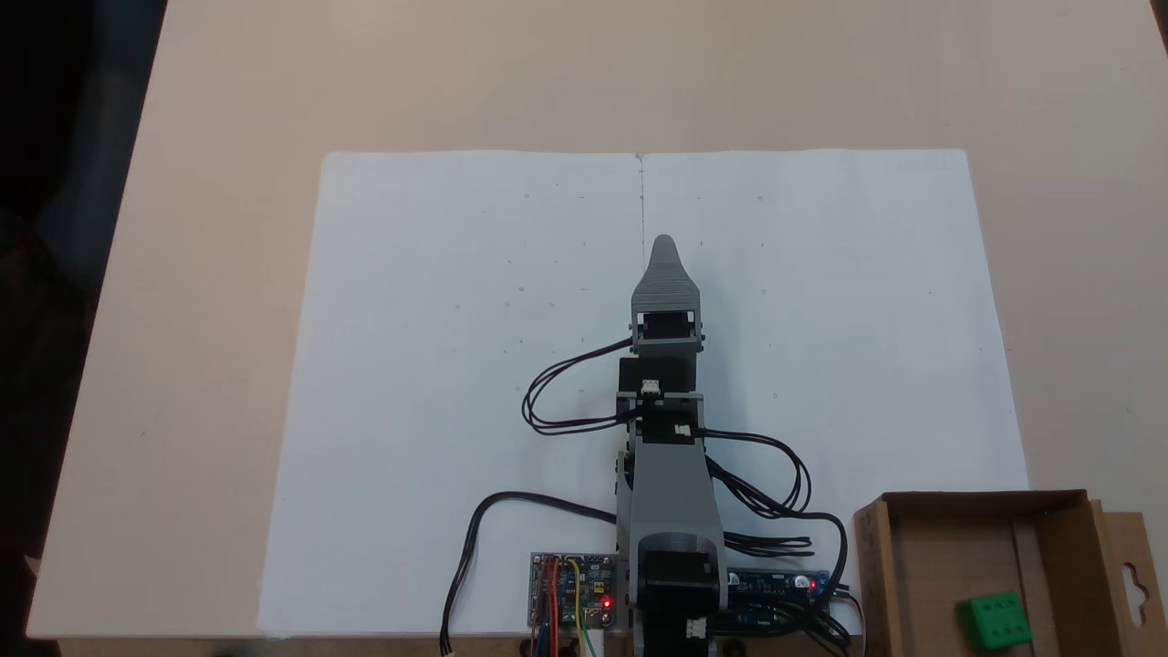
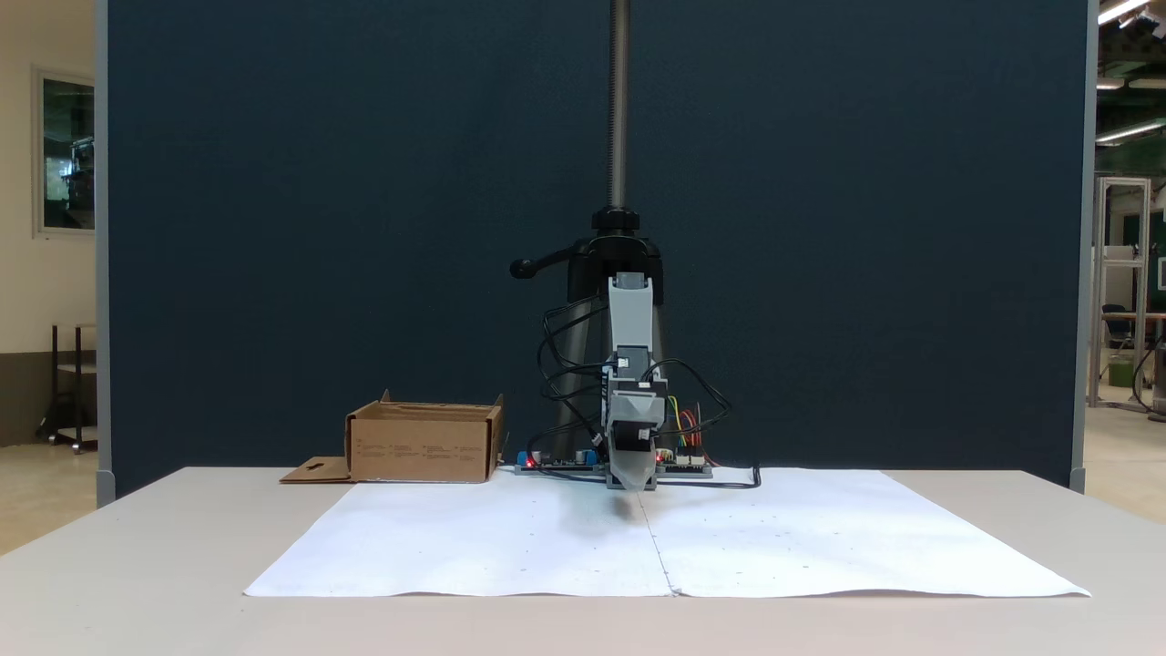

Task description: Grasp a green dice and put it in the bin.

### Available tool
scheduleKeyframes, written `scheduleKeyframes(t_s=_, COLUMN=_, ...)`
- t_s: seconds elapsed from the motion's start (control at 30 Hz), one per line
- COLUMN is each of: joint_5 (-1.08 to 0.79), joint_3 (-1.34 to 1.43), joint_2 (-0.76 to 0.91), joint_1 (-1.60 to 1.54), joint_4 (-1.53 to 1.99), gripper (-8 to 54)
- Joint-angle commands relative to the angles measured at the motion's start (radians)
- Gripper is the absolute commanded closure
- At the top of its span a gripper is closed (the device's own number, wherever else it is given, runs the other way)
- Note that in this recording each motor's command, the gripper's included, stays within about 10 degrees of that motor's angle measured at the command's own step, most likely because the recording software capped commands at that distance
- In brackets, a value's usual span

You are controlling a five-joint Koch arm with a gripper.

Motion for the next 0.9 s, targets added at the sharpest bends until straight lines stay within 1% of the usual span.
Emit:
scheduleKeyframes(t_s=0.0, joint_5=-0.071, joint_3=0.067, joint_2=0.104, joint_1=-0.014, joint_4=-0.171, gripper=1.1)
scheduleKeyframes(t_s=0.23, joint_5=-0.069, joint_3=0.067, joint_2=0.106, joint_1=-0.052, joint_4=-0.283, gripper=1.3)
scheduleKeyframes(t_s=0.87, joint_5=-0.069, joint_3=0.067, joint_2=0.107, joint_1=-0.002, joint_4=-0.589, gripper=1.1)
